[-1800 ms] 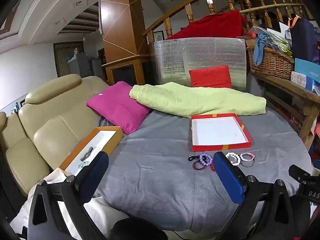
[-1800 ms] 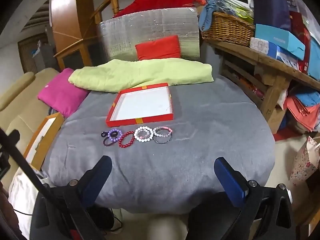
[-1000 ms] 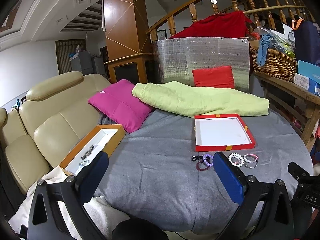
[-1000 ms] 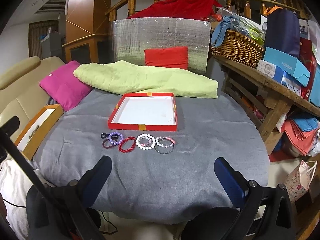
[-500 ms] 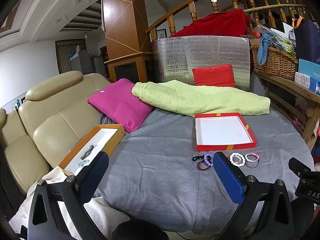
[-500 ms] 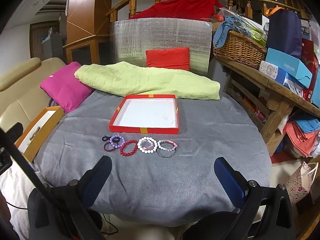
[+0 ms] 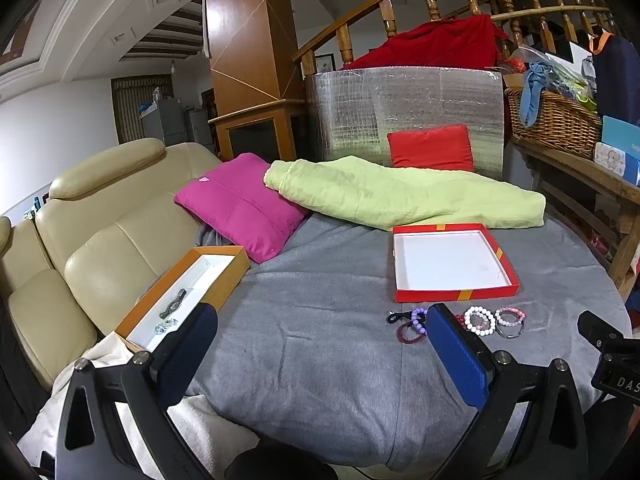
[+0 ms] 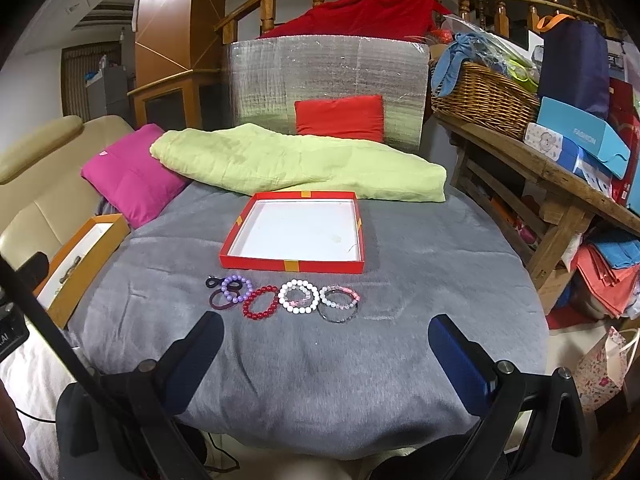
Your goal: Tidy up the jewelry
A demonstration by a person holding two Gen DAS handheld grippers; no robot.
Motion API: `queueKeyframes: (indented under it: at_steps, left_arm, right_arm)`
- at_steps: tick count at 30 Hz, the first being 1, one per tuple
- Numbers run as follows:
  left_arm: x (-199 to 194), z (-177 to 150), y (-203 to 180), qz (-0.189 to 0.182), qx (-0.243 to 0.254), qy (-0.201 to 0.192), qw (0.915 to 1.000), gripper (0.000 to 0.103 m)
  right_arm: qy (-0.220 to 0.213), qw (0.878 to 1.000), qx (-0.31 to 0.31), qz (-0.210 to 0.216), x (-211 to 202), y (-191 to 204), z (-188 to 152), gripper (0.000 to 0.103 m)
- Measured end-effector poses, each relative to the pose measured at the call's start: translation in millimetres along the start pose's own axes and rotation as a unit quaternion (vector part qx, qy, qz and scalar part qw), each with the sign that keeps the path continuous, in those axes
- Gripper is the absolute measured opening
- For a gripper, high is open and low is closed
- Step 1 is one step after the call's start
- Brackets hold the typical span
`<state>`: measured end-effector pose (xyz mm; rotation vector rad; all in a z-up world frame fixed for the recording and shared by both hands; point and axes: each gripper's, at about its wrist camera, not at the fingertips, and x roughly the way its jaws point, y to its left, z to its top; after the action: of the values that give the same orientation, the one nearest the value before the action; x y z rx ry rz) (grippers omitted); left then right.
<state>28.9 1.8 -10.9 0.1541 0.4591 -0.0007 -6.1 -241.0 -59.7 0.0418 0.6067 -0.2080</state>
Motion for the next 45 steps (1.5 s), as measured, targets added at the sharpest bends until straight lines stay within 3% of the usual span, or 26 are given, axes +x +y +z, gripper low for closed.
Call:
queueKeyframes:
  at_steps: [29,35,40,42,45]
  left_arm:
    - [53,2,-24,0.004,0.020,0.034,0.9992,0.103]
    - [97,-5,-31,-0.046,0.016,0.071,0.9963,0.103]
    - [157,-21,-40,-0.087,0.015,0.117,0.9893,0.103]
    - [181,-33,-48,-0.116,-0.001,0.157,0.9808,0.103]
    - [208,-40,-54,-0.143,-0.014,0.180,0.9730,0.103]
  right_arm:
    - [0.036,0.999,0.031,0.005,59,-36,5,0.103]
    - [0.054,0.997,0.046,0.023,93,-65,-5,0.103]
    - [0.109,0.989,0.068,0.075,143,-89,-17,0.088]
    - [0.129,0.984,0.076,0.092,167,-92,-20,0.080]
    - [0.148,0.976,0.108,0.118,200,-99,-15,0.066]
